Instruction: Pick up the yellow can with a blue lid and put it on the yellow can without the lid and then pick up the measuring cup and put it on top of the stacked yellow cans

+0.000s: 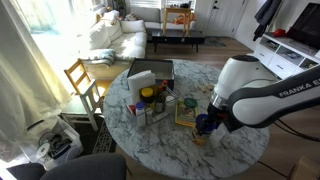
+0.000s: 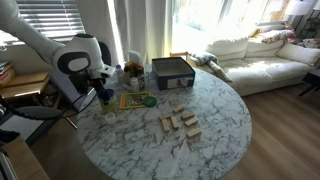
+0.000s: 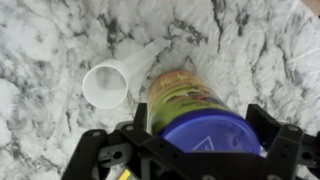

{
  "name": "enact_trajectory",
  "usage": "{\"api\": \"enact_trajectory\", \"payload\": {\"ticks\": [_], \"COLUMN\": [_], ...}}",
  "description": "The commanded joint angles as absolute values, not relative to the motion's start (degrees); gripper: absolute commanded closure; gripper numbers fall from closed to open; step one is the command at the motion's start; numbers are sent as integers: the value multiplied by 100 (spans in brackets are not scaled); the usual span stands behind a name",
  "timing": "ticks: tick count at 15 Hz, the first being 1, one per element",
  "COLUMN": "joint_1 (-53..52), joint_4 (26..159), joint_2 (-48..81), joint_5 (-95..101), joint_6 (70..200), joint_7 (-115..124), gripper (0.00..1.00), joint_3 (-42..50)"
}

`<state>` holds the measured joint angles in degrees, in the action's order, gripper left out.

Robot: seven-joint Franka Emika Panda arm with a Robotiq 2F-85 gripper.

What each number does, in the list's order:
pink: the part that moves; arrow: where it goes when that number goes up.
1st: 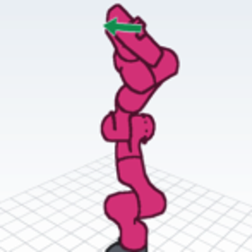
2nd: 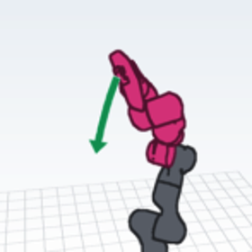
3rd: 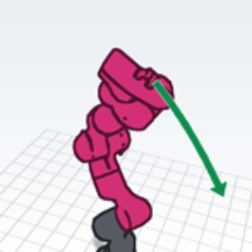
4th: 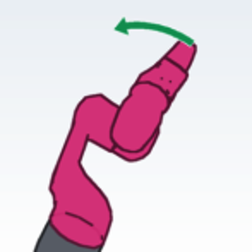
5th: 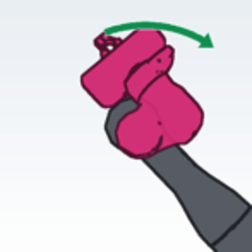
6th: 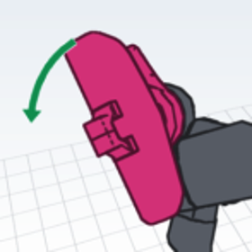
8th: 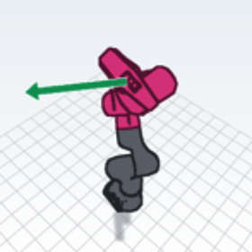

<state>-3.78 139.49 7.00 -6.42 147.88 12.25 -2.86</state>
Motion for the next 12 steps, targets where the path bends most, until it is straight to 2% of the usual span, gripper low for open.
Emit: {"api": "enact_trajectory", "payload": {"ticks": [1,5,12], "joint_1": [-360,-354,-49], "joint_4": [13880,13811,14075], "joint_2": [689,636,453], "joint_5": [-602,-434,18], "joint_6": [14053,13554,13570], "joint_7": [1173,1210,1172], "gripper": [0,0,0], "joint_3": [-271,-230,186]}}
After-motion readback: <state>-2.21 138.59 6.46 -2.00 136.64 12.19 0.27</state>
